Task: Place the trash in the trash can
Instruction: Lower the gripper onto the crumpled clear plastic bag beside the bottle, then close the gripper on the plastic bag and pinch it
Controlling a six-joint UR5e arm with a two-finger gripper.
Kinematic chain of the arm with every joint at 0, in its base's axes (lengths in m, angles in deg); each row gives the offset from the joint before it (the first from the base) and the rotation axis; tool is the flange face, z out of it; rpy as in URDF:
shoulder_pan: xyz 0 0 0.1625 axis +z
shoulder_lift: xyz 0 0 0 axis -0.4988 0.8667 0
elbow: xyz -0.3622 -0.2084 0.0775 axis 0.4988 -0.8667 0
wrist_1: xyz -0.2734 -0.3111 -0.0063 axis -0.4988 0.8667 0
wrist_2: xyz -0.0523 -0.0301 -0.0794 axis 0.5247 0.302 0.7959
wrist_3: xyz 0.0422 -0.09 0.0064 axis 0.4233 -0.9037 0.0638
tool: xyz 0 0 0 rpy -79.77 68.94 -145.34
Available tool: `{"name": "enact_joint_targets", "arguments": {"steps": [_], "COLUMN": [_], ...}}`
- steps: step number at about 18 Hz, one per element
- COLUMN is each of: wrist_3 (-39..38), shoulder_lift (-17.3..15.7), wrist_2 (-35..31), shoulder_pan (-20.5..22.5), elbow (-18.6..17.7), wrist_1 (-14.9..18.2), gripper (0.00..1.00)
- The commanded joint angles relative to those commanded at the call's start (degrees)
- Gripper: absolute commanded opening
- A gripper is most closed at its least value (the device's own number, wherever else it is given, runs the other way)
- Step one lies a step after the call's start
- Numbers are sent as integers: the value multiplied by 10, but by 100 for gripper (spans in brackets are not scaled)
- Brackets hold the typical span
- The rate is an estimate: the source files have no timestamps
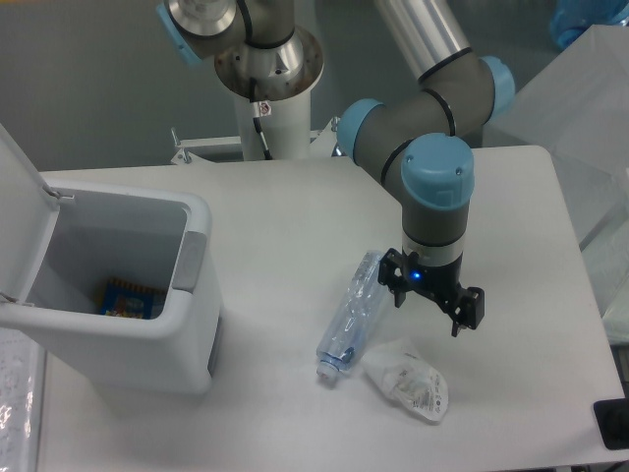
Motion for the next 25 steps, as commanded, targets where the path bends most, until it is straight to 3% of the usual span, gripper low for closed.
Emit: {"name": "enact_joint_targets", "arguments": {"steps": [5, 9, 11, 14, 20, 25], "wrist_3": [-14, -25, -69, -96, -99, -97], "shoulder_lift": [13, 31, 37, 50, 97, 108], "wrist_2": [-1, 3, 3, 3, -2, -2], "shoulder_pan": [-4, -18, -21, -33, -38, -38], "elbow": [5, 16, 15, 14, 46, 56], "wrist_1": [-2, -32, -41, -41, -45, -45], "gripper": [100, 100, 100, 100, 100, 100]}}
